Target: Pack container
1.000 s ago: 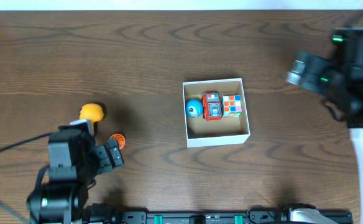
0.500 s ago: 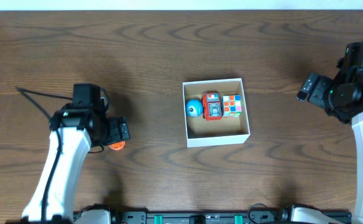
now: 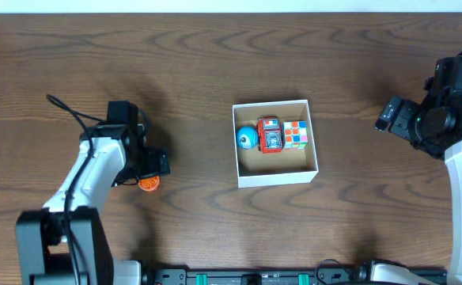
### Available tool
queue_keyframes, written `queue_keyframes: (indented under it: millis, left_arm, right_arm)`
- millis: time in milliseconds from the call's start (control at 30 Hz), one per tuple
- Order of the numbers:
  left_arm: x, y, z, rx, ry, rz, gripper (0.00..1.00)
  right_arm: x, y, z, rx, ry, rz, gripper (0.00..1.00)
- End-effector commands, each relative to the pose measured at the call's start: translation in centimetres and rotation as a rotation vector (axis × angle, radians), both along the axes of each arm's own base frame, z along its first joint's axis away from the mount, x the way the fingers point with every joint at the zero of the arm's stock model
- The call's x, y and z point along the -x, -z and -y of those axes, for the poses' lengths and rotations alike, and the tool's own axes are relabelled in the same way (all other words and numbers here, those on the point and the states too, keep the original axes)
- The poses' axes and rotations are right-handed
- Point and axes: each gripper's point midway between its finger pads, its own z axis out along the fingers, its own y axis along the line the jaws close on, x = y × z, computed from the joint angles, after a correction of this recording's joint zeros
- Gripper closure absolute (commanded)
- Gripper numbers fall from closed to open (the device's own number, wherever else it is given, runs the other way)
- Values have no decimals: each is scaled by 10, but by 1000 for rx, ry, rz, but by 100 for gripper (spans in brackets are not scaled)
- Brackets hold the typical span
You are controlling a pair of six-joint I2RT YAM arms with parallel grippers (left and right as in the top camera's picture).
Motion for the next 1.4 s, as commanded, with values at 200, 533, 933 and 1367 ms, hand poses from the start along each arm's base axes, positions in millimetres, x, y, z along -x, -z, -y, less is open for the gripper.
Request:
queue_keyframes:
  millis: [200, 533, 933, 1367]
  left_arm:
    - [1, 10, 1, 6, 22, -14, 1]
    - [9, 22, -1, -8, 21, -66, 3]
    - [17, 32, -1, -6, 21, -124, 37]
    - [16, 28, -1, -6, 21, -109, 68]
  right_arm:
    - [1, 1, 0, 5, -21, -4, 1]
    - [1, 1, 0, 6, -23, -5, 1]
    - [1, 1, 0, 5, -23, -7, 1]
    - [2, 2, 0, 8, -30, -11, 1]
